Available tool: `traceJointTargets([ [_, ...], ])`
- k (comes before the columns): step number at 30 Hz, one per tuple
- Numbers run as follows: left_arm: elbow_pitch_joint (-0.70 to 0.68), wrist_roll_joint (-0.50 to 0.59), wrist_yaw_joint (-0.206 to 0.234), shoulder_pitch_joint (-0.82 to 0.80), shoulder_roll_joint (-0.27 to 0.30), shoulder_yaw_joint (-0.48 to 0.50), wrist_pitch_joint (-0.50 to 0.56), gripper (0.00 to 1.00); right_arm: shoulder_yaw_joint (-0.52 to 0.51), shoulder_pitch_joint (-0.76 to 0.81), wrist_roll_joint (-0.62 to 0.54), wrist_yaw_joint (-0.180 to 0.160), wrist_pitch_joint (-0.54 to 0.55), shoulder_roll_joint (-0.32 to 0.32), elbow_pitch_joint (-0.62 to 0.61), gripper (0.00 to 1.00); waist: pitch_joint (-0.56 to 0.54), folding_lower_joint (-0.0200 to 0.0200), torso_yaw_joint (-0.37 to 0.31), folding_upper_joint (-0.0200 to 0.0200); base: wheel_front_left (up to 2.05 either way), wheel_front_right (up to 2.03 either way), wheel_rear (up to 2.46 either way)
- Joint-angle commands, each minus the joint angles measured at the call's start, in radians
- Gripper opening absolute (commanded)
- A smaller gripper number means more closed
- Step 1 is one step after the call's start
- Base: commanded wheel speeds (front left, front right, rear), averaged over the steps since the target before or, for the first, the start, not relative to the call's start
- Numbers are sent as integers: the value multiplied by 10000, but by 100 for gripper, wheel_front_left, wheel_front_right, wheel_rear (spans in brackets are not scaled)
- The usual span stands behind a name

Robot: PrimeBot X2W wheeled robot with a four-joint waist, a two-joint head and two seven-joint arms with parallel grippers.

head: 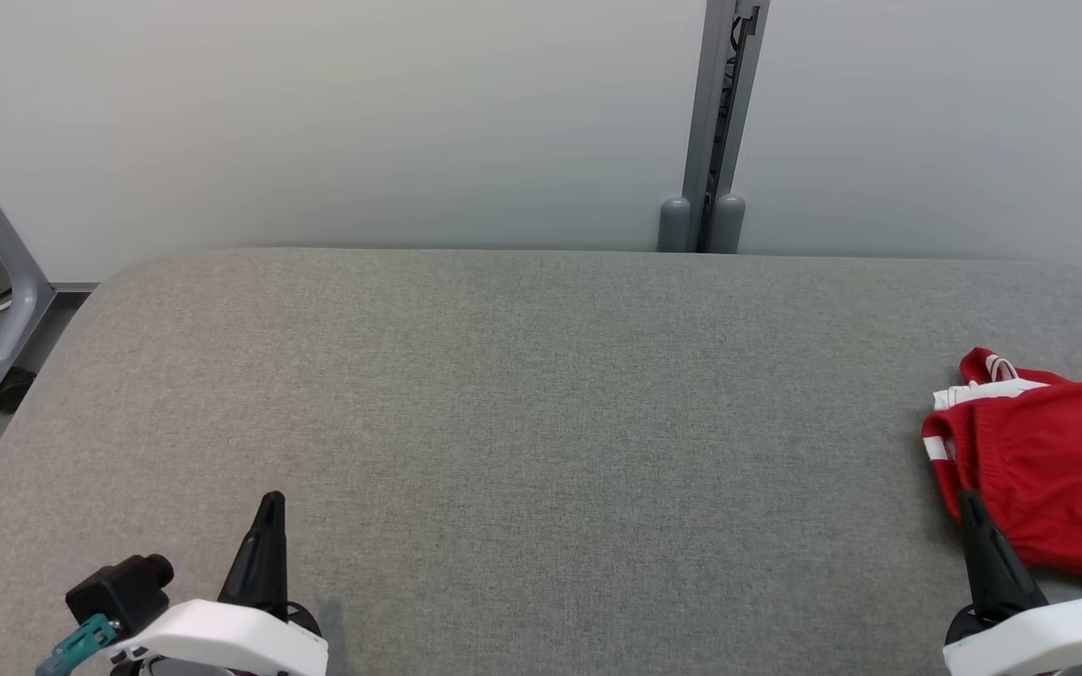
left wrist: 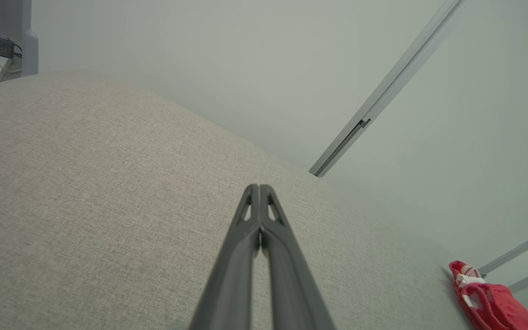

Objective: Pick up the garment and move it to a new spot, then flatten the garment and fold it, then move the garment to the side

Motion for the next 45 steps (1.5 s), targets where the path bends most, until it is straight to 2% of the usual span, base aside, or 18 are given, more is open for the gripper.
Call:
traceJointTargets([
  [1, -114, -337, -109, -402, 37, 227, 102, 0, -92, -342, 418, 0, 80, -36, -85, 0, 8, 0, -13, 0, 0, 0, 0],
  [19, -50, -2411, -595, -577, -293, 1097, 822, 0, -405, -727, 2840, 1, 489, 155, 287, 0, 92, 0, -161, 0, 0, 0, 0],
  [45, 34, -4562, -1100, -747, -654, 2020, 1589, 0, -738, -1124, 5373, 1, 927, 369, 683, 0, 202, 0, -355, 0, 0, 0, 0],
])
